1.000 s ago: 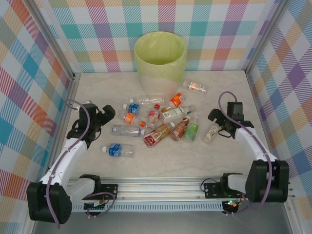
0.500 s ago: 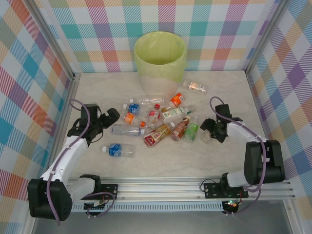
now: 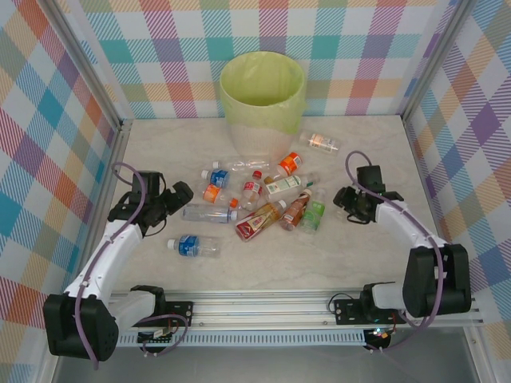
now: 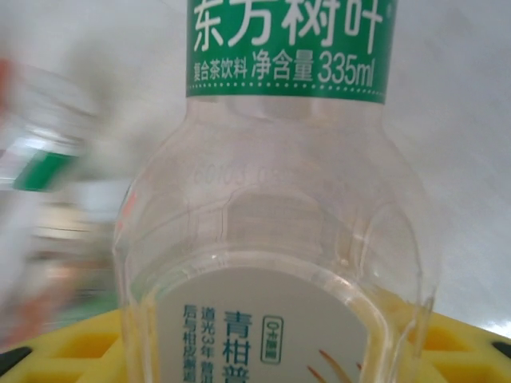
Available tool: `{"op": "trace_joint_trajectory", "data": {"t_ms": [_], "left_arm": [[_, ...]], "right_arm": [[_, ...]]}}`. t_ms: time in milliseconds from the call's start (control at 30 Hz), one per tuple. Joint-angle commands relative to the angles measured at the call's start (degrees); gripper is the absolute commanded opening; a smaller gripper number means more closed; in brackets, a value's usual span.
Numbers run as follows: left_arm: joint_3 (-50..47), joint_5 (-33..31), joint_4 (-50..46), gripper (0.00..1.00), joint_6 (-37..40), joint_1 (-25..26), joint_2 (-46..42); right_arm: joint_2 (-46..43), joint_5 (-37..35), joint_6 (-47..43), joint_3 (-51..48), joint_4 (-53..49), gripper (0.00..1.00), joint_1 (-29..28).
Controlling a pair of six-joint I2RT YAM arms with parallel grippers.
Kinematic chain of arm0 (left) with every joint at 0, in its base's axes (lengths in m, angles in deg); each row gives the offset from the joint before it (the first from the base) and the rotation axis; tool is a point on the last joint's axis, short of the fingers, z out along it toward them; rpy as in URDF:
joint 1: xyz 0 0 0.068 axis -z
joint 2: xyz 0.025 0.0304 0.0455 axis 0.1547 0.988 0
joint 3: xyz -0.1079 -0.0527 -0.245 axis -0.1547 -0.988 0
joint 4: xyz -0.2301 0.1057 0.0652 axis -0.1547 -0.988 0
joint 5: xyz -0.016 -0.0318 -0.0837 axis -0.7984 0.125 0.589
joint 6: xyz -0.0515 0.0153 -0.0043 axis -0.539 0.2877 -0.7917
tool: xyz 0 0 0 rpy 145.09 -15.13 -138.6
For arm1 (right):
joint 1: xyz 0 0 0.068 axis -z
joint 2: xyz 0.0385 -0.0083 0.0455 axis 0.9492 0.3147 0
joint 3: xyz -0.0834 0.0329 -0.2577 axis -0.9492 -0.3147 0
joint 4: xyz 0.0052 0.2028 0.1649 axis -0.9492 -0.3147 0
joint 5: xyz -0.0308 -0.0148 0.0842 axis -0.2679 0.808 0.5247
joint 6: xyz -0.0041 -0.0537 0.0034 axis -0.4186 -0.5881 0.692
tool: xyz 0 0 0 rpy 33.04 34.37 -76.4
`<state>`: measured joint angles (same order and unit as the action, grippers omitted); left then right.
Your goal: Put the plastic bottles in the bin
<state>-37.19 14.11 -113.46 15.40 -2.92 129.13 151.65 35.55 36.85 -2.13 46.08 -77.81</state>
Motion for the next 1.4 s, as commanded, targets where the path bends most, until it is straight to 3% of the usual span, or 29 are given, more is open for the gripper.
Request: {"op": "trace_joint_trajectory", "data": {"t_ms": [0, 167, 367, 600, 767, 833, 900, 1033, 1167, 1367], "left_arm": [[3.37, 2.18, -5.31, 1.0, -1.66, 0.1, -0.43], [3.31, 7.46, -9.85, 1.0, -1.91, 0.12, -0.96], [2.94, 9.07, -14.61, 1.0, -0.72, 0.15, -1.66], [2.96, 8.03, -18.24, 1.0, -1.66, -0.01, -2.8], [2.85, 2.15, -23.03, 1.0, -3.16, -0.14, -4.13], [2.66, -1.59, -25.49, 1.0, -4.01, -0.13, -5.01], [1.83, -1.28, -25.98, 1.0, -5.58, -0.13, -6.02], [-0.21, 1.0, -25.0, 1.0, -9.98, 0.47, -7.88], [-1.17, -0.21, -24.44, 1.0, -13.36, 2.48, -10.05], [-5.36, -0.55, -20.42, 1.0, -24.05, 10.75, -12.12]], "right_arm": [[-3.1, 13.34, -4.86, 7.38, 13.31, 0.52, -0.41], [2.89, 24.93, -7.48, 23.04, 20.76, 0.52, -1.94], [17.23, 27.82, -12.67, 43.39, 21.8, 0.54, -5.58], [33.01, 28.69, -16.45, 62.96, 19.82, 0.54, -7.97], [43.35, 26.79, -19.57, 77.71, 11.41, 0.58, -9.62], [46.94, 23.05, -22.01, 84.47, 5.19, 0.68, -10.68], [48.72, 21.08, -23.75, 88.58, 1.4, 0.75, -11.38], [46.58, 18.37, -23.7, 88.79, -0.19, 0.87, -11.65], [39.51, 19.33, -22.86, 82.29, 1.56, 0.91, -11.71], [20.17, 20.55, -19.67, 54.91, 16.16, 1.0, -11.69]]}}
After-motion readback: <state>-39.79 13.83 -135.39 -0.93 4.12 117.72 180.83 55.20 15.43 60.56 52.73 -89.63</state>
